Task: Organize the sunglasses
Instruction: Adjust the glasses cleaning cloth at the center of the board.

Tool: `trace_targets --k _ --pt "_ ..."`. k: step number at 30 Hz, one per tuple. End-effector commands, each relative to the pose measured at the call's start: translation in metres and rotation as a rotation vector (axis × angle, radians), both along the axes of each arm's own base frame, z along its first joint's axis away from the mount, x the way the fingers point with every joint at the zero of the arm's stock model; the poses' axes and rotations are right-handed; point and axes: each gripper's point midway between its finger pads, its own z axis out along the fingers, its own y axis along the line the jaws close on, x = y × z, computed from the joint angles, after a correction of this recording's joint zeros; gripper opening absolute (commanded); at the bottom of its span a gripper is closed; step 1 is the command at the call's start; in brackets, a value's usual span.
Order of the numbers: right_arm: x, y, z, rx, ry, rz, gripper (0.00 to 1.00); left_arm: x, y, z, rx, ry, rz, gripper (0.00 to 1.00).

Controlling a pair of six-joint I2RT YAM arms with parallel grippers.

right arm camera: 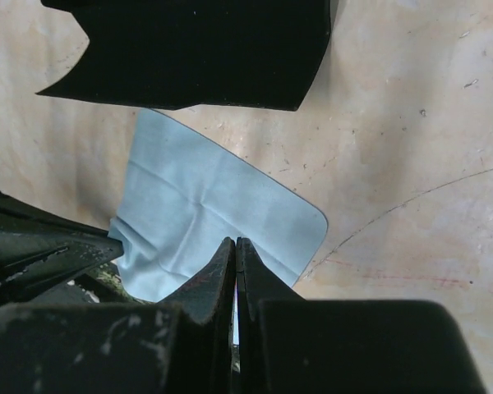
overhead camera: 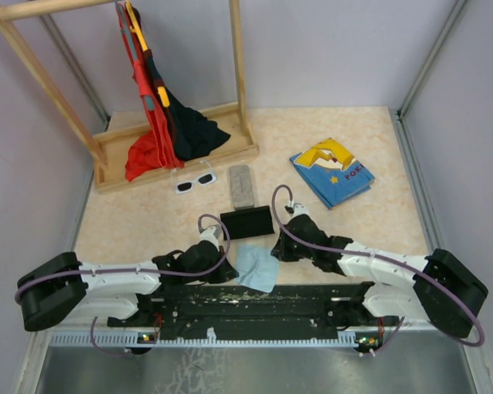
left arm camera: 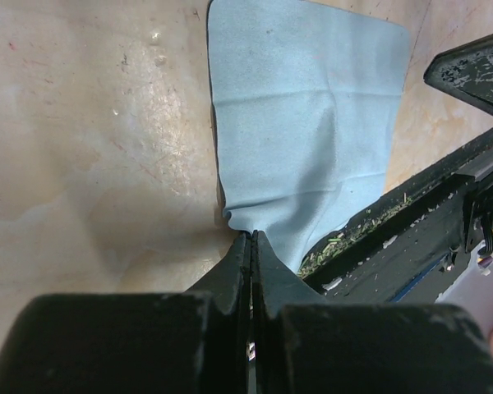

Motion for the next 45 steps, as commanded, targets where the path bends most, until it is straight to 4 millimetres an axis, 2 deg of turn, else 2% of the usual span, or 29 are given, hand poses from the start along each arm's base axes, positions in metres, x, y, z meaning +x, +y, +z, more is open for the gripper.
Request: trace_targets --k 1,5,15,20,25,29,33,38,41,45 --pt "0.002 0.002 0.001 -0.125 -0.018 0.044 0.00 0.005 -0.007 0.007 -0.006 -0.023 -0.006 0.01" --pt "-0.003 0.004 -0.007 -0.229 -0.005 0.074 0.00 0.004 -0.008 0.006 -0.002 -0.018 -0.014 0.01" --pt "0.002 -0.006 -0.025 -0.451 0.010 0.063 0.00 0.004 -0.009 0.005 -0.002 -0.019 -0.015 0.01" --pt "0.003 -0.007 -0.037 -0.512 0.034 0.073 0.00 0.010 -0.007 0.005 0.000 -0.031 0.011 0.01" --pt "0.014 -0.006 -0.041 -0.568 0.016 0.064 0.00 0.019 -0.007 0.007 0.003 -0.047 0.028 0.01" --pt "0.027 -0.001 -0.036 -0.587 -0.024 0.054 0.00 0.030 -0.005 0.011 0.014 -0.064 0.052 0.01" --pt "0.040 -0.005 -0.033 -0.612 -0.049 0.033 0.00 0.041 0.000 0.015 0.030 -0.082 0.082 0.01" --pt "0.054 -0.001 -0.024 -0.587 -0.092 0.029 0.00 0.045 -0.002 0.018 0.039 -0.092 0.072 0.01" --pt "0.059 0.009 -0.008 -0.521 -0.136 0.036 0.00 0.047 -0.001 0.020 0.058 -0.094 0.068 0.01" --pt "0.056 0.025 0.022 -0.374 -0.196 0.071 0.03 0.050 0.010 0.026 0.089 -0.128 0.085 0.01"
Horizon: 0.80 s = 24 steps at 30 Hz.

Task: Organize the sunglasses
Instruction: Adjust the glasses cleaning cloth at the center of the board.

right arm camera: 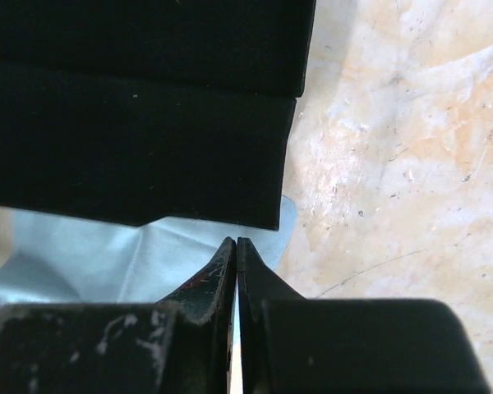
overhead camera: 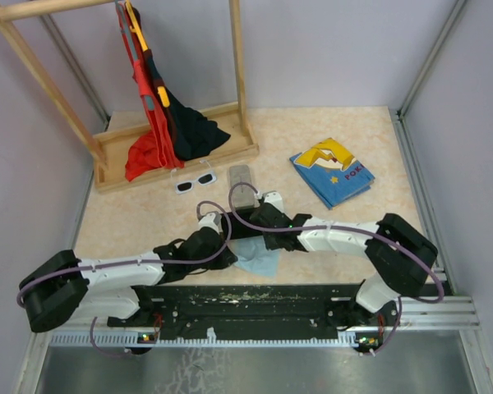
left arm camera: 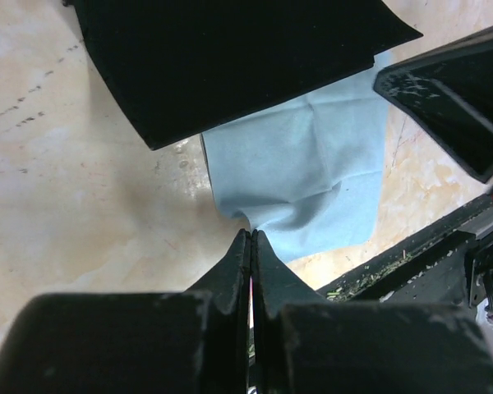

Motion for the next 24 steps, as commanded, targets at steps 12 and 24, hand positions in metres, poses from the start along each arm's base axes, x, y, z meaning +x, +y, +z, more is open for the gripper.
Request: trace_targets --k 12,24 --pt "-0.006 0.016 0.100 0.345 -0.199 0.109 0.26 -0.002 0.016 -0.003 0.088 -0.029 -0.046 0.01" --pt "-0.014 -0.012 0.101 0.363 -0.257 0.064 0.37 -0.009 0.015 -0.015 0.066 -0.009 -0.062 0.01"
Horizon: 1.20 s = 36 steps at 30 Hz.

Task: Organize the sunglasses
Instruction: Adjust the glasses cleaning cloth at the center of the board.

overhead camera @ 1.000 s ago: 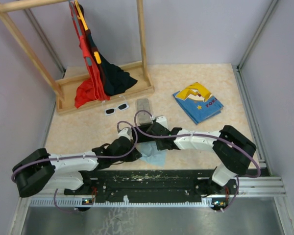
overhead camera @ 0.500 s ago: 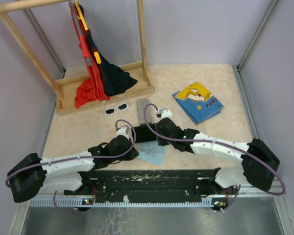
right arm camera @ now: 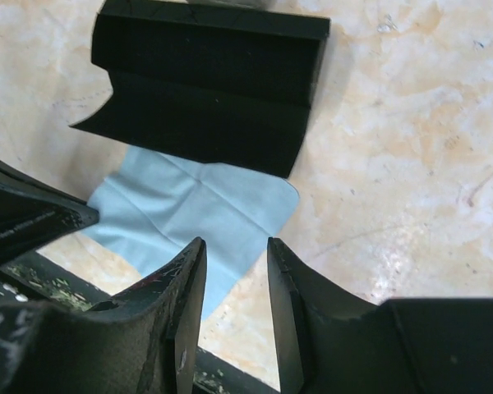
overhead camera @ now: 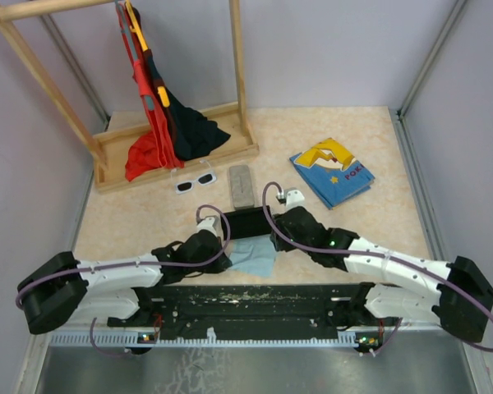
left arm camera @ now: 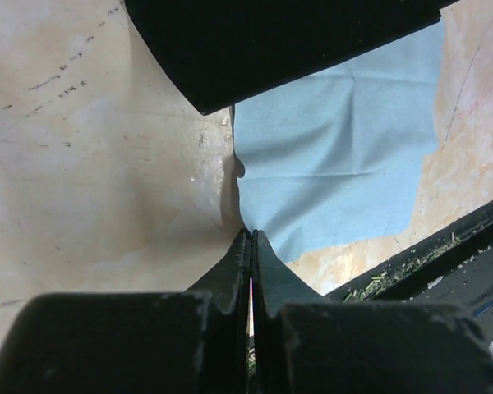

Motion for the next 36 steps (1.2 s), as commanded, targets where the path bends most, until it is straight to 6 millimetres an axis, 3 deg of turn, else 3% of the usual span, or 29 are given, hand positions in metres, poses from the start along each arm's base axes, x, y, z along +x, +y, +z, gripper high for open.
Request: trace_targets --k 1,6,11,19,26,36 --pt "0.001 -0.011 0.019 0.079 -0.070 -0.046 0.39 -0.001 -0.005 0.000 -0.018 0.001 -0.023 0.01" --pt "-0.013 -0.031 0.011 0.038 -0.046 -0.099 0.44 -0.003 -0.008 0.000 -0.019 0.014 -0.036 0.01" --pt "-0.029 -0.033 -0.002 -0.051 -0.008 -0.143 0.45 -0.003 -0.010 0.001 -0.025 0.016 -0.042 0.01" --pt "-0.050 -0.011 -0.017 -0.083 0.030 -0.171 0.45 -0.002 -0.013 0.002 -0.017 0.019 -0.055 0.01" --pt "-0.056 0.023 -0.033 -0.018 0.090 -0.152 0.41 0.000 -0.015 0.003 -0.010 0.014 -0.058 0.01" --pt "-0.067 0.041 -0.055 -0.073 0.156 -0.132 0.41 -0.002 -0.014 0.000 0.004 0.019 -0.071 0.01"
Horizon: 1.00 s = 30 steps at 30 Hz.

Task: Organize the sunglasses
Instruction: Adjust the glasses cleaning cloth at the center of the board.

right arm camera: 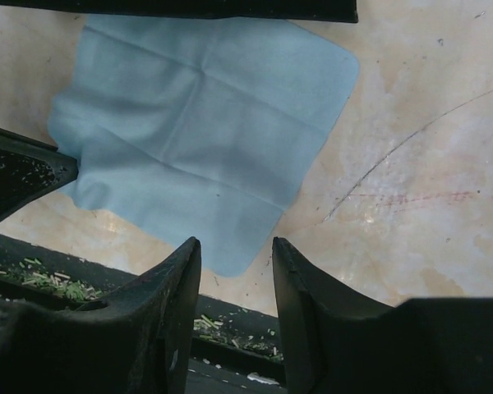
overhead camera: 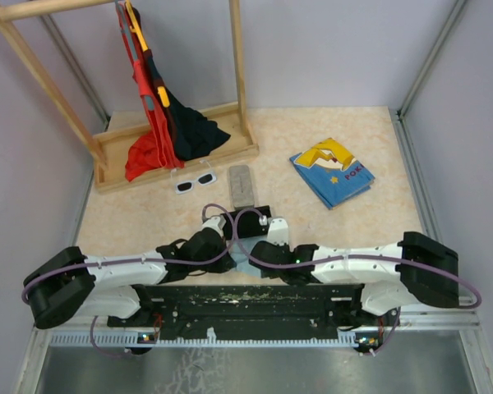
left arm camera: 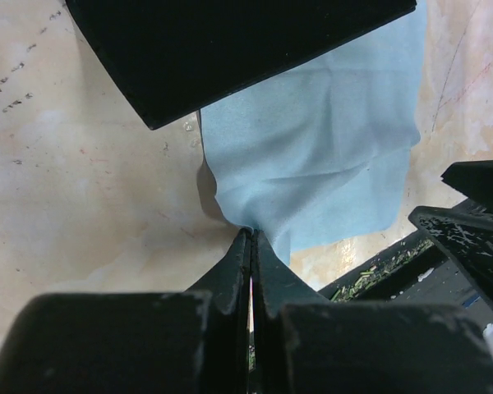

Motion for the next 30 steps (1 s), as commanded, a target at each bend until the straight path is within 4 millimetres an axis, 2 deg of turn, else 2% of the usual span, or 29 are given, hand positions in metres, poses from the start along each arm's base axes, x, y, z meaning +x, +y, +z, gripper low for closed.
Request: trace_targets --k 1,8,17,26,30 --pt "-0.003 0.027 0.007 0.054 0.018 0.005 0.41 0.000 0.000 0.001 0.011 -0.001 -0.016 0.01" --pt "-0.012 0.030 -0.008 -0.023 0.066 0.035 0.41 -0.001 0.001 0.001 0.012 -0.001 -0.020 0.01" --pt "-0.025 0.018 -0.022 -0.103 0.122 0.032 0.39 -0.003 -0.001 0.001 0.007 0.002 -0.031 0.01" --pt "-0.039 0.013 -0.040 -0.141 0.201 0.046 0.32 -0.003 0.000 0.003 0.004 -0.001 -0.033 0.01" --pt "-0.042 0.011 -0.046 -0.148 0.219 0.047 0.23 -0.002 -0.002 0.005 -0.002 -0.005 -0.035 0.01"
